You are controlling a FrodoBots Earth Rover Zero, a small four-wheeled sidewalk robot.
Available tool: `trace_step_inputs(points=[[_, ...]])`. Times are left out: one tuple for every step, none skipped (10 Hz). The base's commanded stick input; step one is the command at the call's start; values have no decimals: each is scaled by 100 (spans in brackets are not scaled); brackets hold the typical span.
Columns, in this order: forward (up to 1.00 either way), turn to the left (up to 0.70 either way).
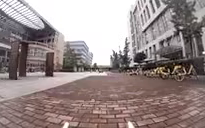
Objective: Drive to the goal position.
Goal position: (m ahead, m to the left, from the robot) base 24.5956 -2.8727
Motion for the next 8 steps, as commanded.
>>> trace_step_inputs(points=[[45,-20],[45,-27],[45,-27],[45,-27],[45,-16],[45,0],[45,0],[45,0]])
